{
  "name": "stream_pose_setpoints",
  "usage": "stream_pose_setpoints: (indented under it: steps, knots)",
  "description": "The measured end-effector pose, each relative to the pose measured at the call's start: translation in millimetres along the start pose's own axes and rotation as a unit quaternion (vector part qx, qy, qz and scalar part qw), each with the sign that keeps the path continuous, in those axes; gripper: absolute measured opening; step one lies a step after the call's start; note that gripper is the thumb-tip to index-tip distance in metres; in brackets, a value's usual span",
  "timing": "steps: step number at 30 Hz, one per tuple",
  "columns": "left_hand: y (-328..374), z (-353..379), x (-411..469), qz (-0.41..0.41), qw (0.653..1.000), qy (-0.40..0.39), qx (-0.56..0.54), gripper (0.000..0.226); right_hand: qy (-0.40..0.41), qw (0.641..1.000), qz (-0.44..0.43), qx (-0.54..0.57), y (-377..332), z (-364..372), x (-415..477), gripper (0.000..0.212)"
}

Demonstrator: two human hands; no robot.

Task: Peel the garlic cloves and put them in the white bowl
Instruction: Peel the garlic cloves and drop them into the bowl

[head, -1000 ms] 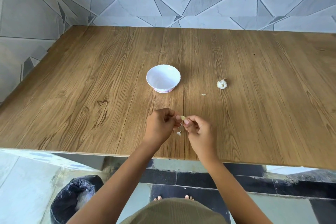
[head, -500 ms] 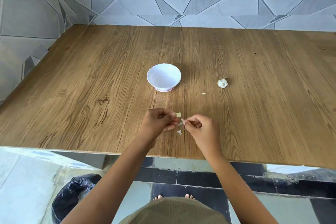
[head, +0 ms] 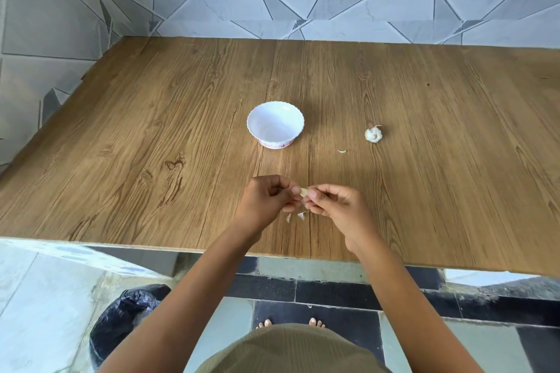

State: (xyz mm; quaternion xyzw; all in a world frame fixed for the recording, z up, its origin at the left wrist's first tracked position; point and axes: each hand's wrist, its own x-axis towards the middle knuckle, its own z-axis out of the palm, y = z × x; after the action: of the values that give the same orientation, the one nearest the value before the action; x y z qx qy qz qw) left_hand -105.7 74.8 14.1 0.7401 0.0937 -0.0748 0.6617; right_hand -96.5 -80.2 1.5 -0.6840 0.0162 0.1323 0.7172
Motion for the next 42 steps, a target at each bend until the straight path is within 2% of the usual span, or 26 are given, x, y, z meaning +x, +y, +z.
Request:
stream_pose_setpoints:
  steps: [5,7,9,11,14,17,20,22,24,25,27,29,30,35,42]
  knots:
    - [-1.1,1.0,2.3,-0.075,0.99,-0.028,-0.114,0.008,0.02,0.999,0.021,0.018,0.6,2.2,-0.4,0.01]
    - [-2.8,4.3,3.5,-0.066,0.994,0.003,-0.081,0.009,0.054,0.997,-0.028,-0.039,4.3,5.6,-0.6,0.011]
    - [-6.5,9.1,5.1,0.01,0.993,0.081,0.085,0.009,0.09,0.986,-0.087,-0.114,10.0,9.1,-0.2,0.01]
    - [-9.7,15.3,4.2,0.115,0.951,0.144,0.247,0.009,0.119,0.976,-0.116,-0.144,12.5,13.2,-0.3,0.011]
    - [-11.3,21.3,-0.2,0.19,0.922,0.175,0.289,0.007,0.152,0.972,-0.122,-0.13,12.5,16.4,0.2,0.01]
    - [-12.5,20.0,-2.9,0.222,0.92,0.195,0.259,0.006,0.164,0.982,-0.076,-0.056,12.3,13.3,1.5,0.011]
    - [-12.4,10.2,-0.7,0.199,0.938,0.138,0.249,0.006,0.139,0.989,-0.019,0.053,7.6,8.4,0.8,0.01]
    - [-15.8,3.5,2.6,0.181,0.931,0.067,0.309,0.008,0.115,0.99,-0.009,0.084,4.8,6.1,-0.5,0.012]
    - [-15.5,-0.8,5.2,0.178,0.92,0.053,0.345,0.014,0.098,0.992,-0.019,0.08,3.2,4.1,-1.3,0.014]
    - [-12.9,-2.2,6.2,0.176,0.924,0.066,0.334,0.012,0.093,0.993,-0.024,0.072,3.0,3.3,-1.6,0.015]
    - [-4.2,-3.6,5.8,0.135,0.959,0.075,0.237,0.011,0.082,0.994,-0.037,0.055,3.8,1.7,-1.6,0.016]
    - [5.1,-2.2,4.1,0.05,0.994,0.026,0.09,0.013,0.068,0.995,-0.055,0.042,4.3,0.7,-1.9,0.017]
    - [8.1,-1.2,3.5,0.02,0.999,0.003,0.039,0.013,0.061,0.995,-0.064,0.039,4.1,0.5,-2.3,0.017]
    - [11.1,-0.1,1.5,-0.025,0.994,-0.031,-0.099,0.012,0.035,0.995,-0.079,0.046,1.1,-0.6,-6.9,0.015]
    - [9.6,0.8,-1.1,-0.021,0.993,-0.04,-0.113,0.023,0.019,0.994,0.043,0.103,-1.4,-4.0,-4.0,0.009]
